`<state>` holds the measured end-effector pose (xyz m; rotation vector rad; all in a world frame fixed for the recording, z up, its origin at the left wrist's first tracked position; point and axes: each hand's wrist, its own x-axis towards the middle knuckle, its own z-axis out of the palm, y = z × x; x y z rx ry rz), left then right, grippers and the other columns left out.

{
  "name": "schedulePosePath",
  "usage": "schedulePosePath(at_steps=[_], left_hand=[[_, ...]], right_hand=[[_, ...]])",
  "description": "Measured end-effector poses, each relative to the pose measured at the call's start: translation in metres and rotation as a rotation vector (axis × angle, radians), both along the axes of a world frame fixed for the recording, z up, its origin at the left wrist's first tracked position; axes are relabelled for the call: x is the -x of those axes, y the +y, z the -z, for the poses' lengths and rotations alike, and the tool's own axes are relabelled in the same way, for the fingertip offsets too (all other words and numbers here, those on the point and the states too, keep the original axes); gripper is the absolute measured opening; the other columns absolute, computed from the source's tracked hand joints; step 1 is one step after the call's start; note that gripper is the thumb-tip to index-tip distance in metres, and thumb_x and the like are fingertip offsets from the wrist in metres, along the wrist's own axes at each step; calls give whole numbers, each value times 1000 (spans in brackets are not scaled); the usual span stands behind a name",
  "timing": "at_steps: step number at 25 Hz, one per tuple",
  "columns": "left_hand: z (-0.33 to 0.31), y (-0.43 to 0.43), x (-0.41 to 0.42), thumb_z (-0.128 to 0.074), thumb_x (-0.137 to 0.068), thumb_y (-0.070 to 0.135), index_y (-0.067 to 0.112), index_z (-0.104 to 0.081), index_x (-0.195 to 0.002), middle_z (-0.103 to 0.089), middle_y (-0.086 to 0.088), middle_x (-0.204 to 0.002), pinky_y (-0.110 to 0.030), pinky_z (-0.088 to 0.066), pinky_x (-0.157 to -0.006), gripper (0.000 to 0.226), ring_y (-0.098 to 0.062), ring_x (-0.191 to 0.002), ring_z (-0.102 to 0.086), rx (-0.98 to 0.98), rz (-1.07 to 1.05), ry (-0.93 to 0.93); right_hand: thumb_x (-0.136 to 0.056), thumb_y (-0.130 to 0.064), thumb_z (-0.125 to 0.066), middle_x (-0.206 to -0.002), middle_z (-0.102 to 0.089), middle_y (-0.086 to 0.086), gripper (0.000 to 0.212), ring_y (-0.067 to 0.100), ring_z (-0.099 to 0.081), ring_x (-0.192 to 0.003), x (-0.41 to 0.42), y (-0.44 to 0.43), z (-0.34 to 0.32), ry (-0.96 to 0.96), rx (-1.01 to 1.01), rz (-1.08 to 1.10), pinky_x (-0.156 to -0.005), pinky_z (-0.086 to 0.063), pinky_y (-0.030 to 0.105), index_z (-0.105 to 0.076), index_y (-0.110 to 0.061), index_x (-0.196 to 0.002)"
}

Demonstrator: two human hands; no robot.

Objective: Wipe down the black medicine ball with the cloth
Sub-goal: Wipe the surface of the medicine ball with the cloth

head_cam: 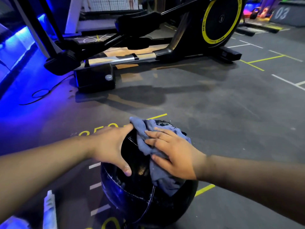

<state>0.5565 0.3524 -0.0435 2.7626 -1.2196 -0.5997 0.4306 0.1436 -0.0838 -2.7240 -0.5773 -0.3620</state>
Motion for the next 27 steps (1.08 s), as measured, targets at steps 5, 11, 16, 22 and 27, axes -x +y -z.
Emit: schedulePosePath(at_steps=[5, 11, 16, 22, 27], left_hand=[[-2, 4, -6, -76, -19, 84, 66, -5, -132, -54, 5, -121, -43, -47, -98, 134, -21, -114, -55, -1, -29, 65], [-2, -10, 5, -78, -40, 77, 52, -12, -136, -53, 11, -130, -38, -44, -93, 120, -26, -119, -50, 45, 16, -40], [0, -17, 1, -71, -44, 84, 29, -28, -127, -60, 3, -121, -36, -46, -84, 109, -27, -111, -58, 32, 45, -71], [-3, -14, 1, -68, -41, 87, 42, -20, -129, -60, 12, -126, -39, -41, -98, 110, -25, -112, -58, 51, 35, -52], [-3, -13, 10, -73, -42, 83, 40, -20, -130, -51, 10, -103, -34, -38, -93, 111, -28, -114, -51, 51, 25, -75]], right_hand=[[-94, -29, -49, -136, -57, 12, 39, 23, -49, -129, -30, -37, 8, 130, -131, 160, -110, -34, 32, -59, -9, -126], [-94, -22, -52, -129, -62, 12, 29, 27, -55, -121, -28, -30, 3, 101, -192, 403, -103, -37, 29, -62, -6, -117], [-83, -30, -57, -139, -54, 14, 49, 24, -44, -132, -12, 14, 1, -41, 54, 74, -116, -18, 25, -61, -8, -126], [-88, -32, -56, -134, -58, 1, 41, 9, -51, -127, -6, -35, 21, 9, -354, 284, -107, -35, 18, -63, -14, -124], [-93, -26, -52, -94, -71, 9, 23, 27, -64, -97, 7, -71, 42, 379, -541, 940, -78, -44, 31, -67, -10, -97]])
